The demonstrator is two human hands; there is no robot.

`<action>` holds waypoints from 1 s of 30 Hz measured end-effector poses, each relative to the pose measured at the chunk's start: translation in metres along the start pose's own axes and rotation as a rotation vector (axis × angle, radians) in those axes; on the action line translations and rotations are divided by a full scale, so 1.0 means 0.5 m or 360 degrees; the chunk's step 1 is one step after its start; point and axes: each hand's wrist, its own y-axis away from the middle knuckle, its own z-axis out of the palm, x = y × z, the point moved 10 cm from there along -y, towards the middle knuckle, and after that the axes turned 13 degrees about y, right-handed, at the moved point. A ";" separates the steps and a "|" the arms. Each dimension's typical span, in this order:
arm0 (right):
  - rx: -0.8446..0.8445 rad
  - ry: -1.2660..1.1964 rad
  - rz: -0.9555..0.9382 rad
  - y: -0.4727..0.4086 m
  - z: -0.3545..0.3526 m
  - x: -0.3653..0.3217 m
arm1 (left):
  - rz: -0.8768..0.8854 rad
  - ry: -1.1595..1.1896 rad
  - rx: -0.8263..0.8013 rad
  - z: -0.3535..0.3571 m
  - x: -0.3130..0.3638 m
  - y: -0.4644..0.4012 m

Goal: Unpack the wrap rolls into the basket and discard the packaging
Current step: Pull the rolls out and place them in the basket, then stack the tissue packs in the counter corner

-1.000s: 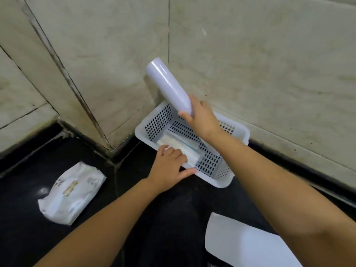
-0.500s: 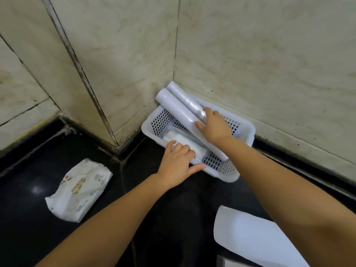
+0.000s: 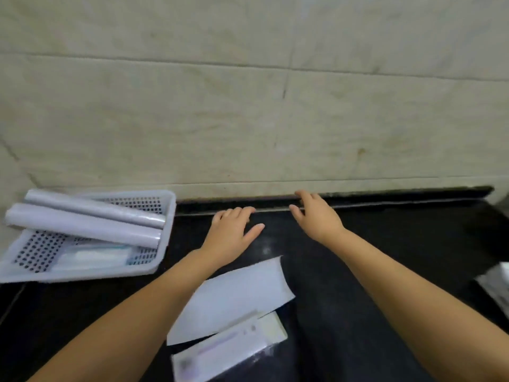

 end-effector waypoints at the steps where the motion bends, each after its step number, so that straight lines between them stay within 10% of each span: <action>1: 0.0010 0.0015 0.0075 0.022 -0.015 0.080 | 0.0067 0.0019 -0.0066 0.050 0.057 -0.022; 14: -0.0139 0.0326 0.0953 0.404 -0.065 0.975 | 0.0410 0.0031 -0.0831 0.747 0.654 -0.084; 30: -0.0228 0.0163 0.0881 0.413 0.026 1.027 | 0.0629 -0.0163 -0.0508 0.898 0.618 0.036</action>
